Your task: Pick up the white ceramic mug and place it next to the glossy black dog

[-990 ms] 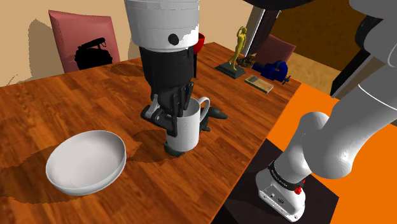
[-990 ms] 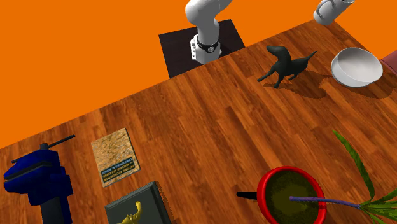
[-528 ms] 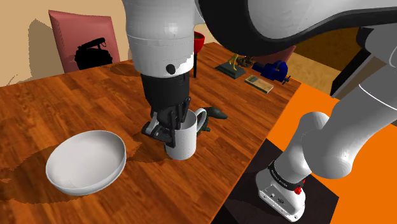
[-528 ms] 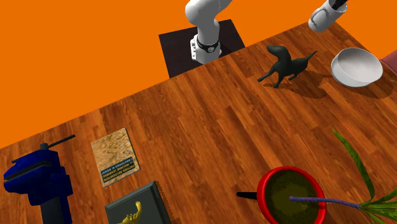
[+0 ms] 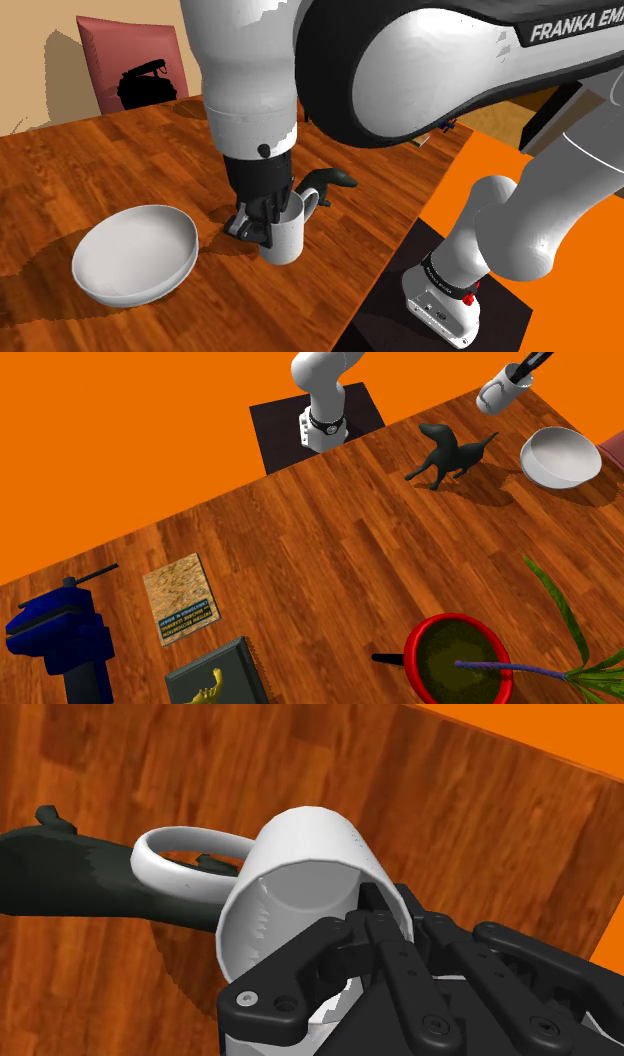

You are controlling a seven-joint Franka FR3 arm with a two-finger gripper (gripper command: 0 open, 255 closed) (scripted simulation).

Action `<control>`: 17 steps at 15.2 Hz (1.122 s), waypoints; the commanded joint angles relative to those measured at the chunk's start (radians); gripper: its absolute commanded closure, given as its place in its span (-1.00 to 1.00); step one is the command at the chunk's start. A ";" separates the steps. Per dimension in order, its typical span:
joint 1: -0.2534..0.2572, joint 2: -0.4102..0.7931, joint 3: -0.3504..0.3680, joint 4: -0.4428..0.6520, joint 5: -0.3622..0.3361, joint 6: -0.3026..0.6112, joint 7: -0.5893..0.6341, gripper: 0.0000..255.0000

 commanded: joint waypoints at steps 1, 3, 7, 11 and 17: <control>0.000 0.005 0.001 -0.023 -0.001 0.028 -0.001 1.00; 0.001 0.010 0.003 -0.045 -0.003 0.055 -0.001 1.00; 0.003 0.023 0.006 -0.087 -0.007 0.108 0.000 1.00; 0.004 0.040 0.009 -0.125 -0.013 0.161 0.003 1.00; 0.007 0.073 0.014 -0.175 -0.026 0.241 0.010 1.00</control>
